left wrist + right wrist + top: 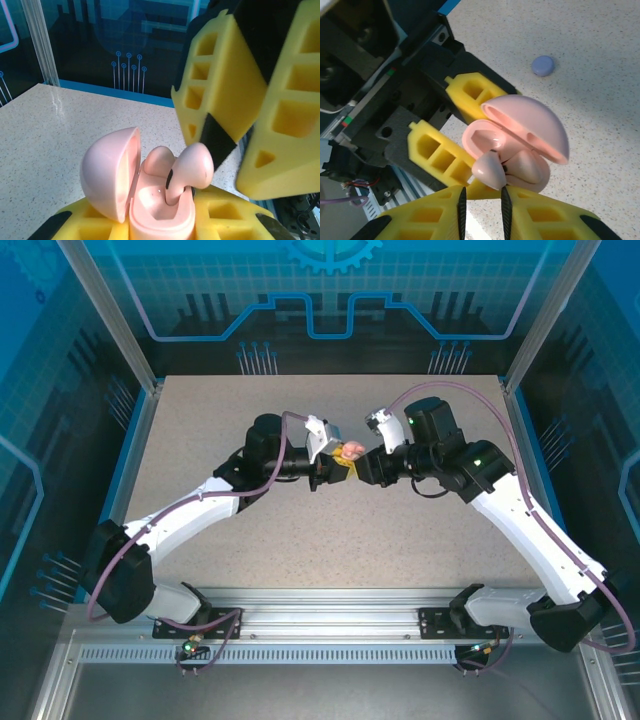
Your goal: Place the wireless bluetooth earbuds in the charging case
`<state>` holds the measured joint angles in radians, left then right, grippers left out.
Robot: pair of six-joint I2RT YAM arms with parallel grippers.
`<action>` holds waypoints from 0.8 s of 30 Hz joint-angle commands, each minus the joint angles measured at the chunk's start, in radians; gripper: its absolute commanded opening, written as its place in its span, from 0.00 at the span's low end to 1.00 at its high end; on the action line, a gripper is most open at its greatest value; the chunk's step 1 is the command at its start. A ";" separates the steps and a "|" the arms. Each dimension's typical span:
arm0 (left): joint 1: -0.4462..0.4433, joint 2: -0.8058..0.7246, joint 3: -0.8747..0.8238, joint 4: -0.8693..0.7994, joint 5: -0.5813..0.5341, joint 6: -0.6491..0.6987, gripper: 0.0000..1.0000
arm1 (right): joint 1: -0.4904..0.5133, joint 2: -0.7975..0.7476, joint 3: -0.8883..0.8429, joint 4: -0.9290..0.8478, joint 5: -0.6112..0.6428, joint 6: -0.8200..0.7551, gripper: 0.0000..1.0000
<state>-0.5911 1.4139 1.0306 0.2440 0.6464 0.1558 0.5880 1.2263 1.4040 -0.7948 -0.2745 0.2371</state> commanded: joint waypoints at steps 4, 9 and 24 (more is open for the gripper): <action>0.002 -0.015 0.002 0.001 -0.011 0.003 0.16 | 0.001 -0.013 0.018 0.055 -0.089 0.017 0.27; 0.005 -0.010 0.006 -0.002 -0.028 -0.006 0.16 | -0.002 -0.038 0.017 0.061 -0.078 0.023 0.29; 0.011 -0.007 0.010 0.027 0.020 -0.035 0.15 | -0.071 -0.045 -0.010 0.054 -0.062 0.076 0.38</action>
<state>-0.5861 1.4139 1.0306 0.2451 0.6296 0.1337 0.5266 1.1767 1.4036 -0.7471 -0.3164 0.3008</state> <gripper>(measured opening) 0.228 0.377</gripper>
